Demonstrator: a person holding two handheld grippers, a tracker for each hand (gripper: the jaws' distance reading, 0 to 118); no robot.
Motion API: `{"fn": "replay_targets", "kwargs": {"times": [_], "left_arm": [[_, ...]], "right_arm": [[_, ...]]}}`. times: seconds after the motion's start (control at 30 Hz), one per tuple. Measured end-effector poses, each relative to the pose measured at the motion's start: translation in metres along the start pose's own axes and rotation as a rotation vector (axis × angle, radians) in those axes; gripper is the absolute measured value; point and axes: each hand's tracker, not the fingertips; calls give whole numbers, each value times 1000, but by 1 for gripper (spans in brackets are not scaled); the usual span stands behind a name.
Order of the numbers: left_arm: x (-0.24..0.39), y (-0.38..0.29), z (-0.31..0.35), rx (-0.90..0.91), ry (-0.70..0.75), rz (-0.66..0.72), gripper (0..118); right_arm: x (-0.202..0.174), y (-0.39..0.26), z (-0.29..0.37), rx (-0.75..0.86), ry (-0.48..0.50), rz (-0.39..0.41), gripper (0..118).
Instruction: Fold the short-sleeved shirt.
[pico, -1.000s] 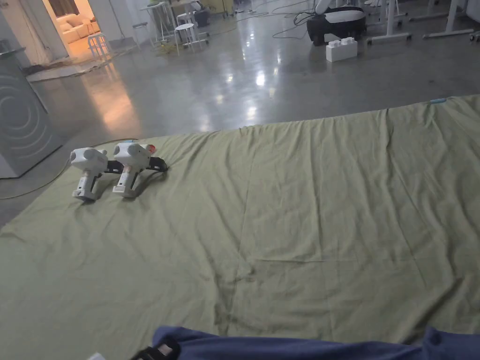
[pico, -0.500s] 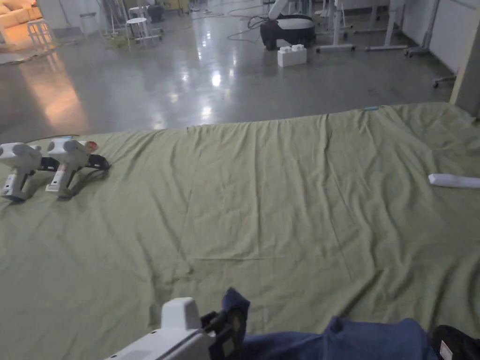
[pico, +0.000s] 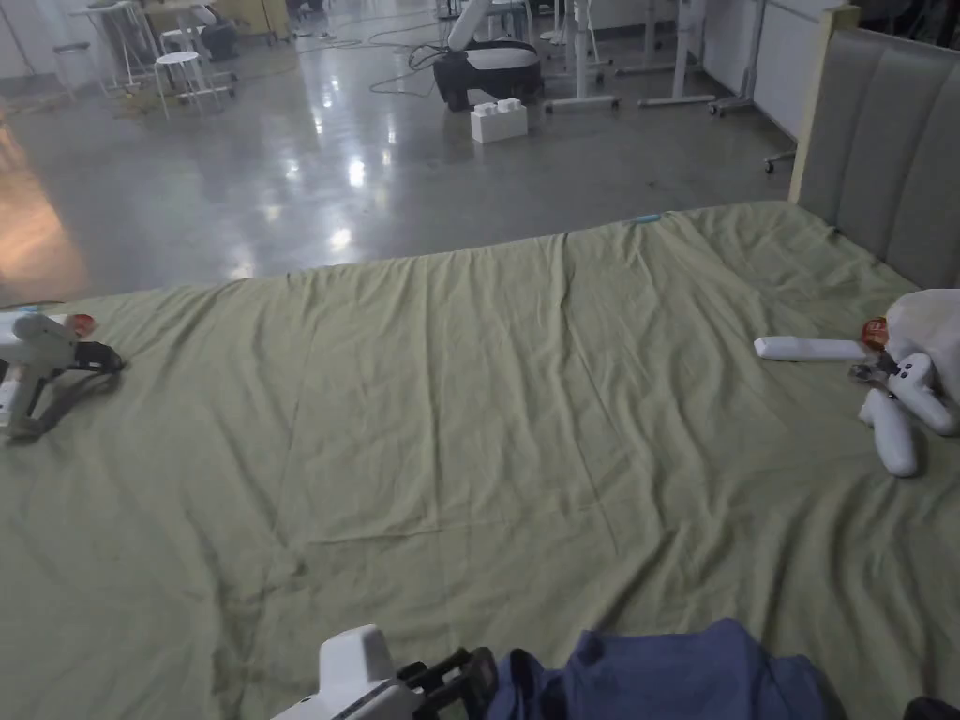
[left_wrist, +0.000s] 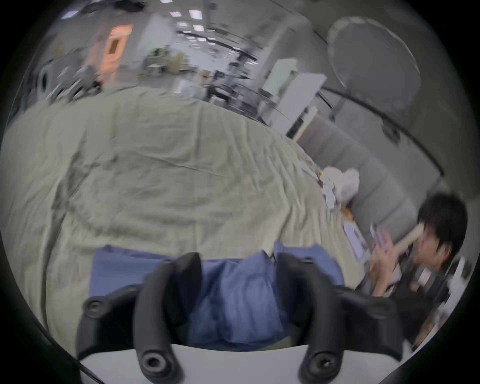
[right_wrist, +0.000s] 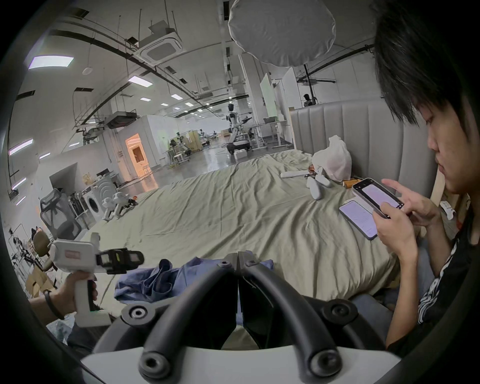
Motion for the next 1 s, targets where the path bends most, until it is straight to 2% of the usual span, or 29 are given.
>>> {"fn": "replay_targets", "kwargs": {"times": [0.03, 0.07, 0.1, 0.17, 0.27, 0.33, 0.4, 0.47, 0.6, 0.63, 0.67, 0.7, 0.77, 0.87, 1.0], "left_arm": [[-8, 3, 2, -20, 6, 62, 37], [-16, 3, 0, -31, -7, 94, 14], [-22, -1, -6, -33, -11, 96, 4], [-25, -10, -23, -89, -12, 78, 2], [-21, -32, -51, -226, -156, 131, 2], [-7, -50, -69, -312, -149, 64, 2], [-9, -51, -73, -284, -101, 55, 2], [-12, -45, -71, -286, -123, 108, 2], [-21, -24, -36, -217, -120, 67, 12], [-30, -17, -21, -196, -132, 65, 25], [-40, -11, -9, -167, -152, 73, 52], [-52, -7, 8, -137, -175, 95, 72], [-82, 2, 34, -73, -206, 165, 87], [-129, 1, 55, -40, -194, 299, 92], [-168, -18, 40, -67, -154, 492, 90]], "right_arm": [[0, 0, 0, -3, -2, 0, 0], [1, -1, 0, -3, -4, -1, 0], [1, -2, 0, -4, -2, -5, 0], [1, -4, 0, -12, 3, -13, 0], [-1, -8, 1, -26, 1, -10, 0], [-3, -9, 2, -37, 1, -1, 0], [-6, -10, 1, -46, 2, 4, 0], [-8, -10, -1, -56, 8, 1, 0], [-17, -9, -7, -62, 34, 11, 0], [-20, -9, -9, -59, 41, 13, 0], [-21, -8, -11, -59, 49, 11, 0], [-23, -8, -13, -59, 61, 10, 0], [-25, -8, -18, -65, 70, 19, 0], [-27, -7, -23, -68, 58, 30, 0], [-26, -6, -21, -62, 78, 5, 0]]}}
